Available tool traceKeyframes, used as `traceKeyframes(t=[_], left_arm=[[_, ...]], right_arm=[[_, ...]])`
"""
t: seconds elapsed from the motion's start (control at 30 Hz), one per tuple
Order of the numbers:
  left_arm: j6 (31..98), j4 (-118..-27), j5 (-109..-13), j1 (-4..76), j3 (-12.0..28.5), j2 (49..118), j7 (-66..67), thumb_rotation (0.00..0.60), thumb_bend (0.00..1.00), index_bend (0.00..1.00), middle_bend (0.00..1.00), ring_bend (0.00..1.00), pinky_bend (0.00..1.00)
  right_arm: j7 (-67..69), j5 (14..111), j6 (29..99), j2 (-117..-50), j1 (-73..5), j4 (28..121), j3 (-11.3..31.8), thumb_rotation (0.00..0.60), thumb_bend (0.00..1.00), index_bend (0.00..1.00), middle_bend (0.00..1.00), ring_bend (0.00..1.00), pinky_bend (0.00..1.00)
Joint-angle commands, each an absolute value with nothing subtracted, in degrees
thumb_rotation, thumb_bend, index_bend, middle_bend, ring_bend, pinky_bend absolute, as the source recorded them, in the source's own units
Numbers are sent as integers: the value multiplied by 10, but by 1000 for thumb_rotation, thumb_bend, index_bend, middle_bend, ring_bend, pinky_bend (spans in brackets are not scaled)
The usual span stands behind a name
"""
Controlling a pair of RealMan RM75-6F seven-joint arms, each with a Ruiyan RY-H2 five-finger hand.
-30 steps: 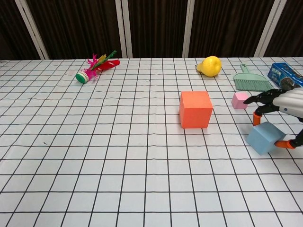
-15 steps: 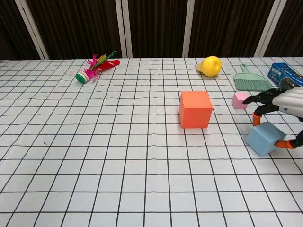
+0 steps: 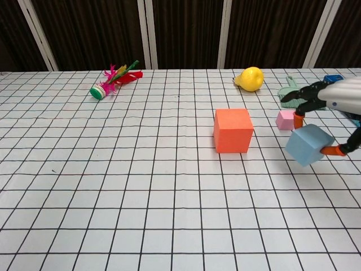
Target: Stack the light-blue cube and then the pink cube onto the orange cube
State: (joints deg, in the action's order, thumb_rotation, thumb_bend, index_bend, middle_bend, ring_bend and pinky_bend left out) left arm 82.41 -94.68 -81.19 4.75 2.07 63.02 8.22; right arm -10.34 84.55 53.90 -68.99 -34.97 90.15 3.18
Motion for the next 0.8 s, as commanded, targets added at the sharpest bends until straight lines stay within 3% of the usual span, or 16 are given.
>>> traceKeyframes(t=[0.03,0.4,0.6,0.8], left_arm=[[827,-945,-812,46,22,628,76,600,206,203,5,0,18],[825,-940,-811,47,23,626,66,600,206,204,5,0,18],[817,-935,-802,50,27,628,64,600,206,205,5,0,18],[808,-931,-791,54,30,628,62,600,206,206,5,0,18]], right_arm=[[-132,754,492,-652,-383,980,80,600,395,437,74,69,0],[-231,524,453,-652,-460,1041,122,600,429,463,74,69,0],[-301,383,480,-683,-518,1055,118,600,428,465,74,69,0],[-334,312,511,-719,-562,1044,123,600,430,465,74,69,0]])
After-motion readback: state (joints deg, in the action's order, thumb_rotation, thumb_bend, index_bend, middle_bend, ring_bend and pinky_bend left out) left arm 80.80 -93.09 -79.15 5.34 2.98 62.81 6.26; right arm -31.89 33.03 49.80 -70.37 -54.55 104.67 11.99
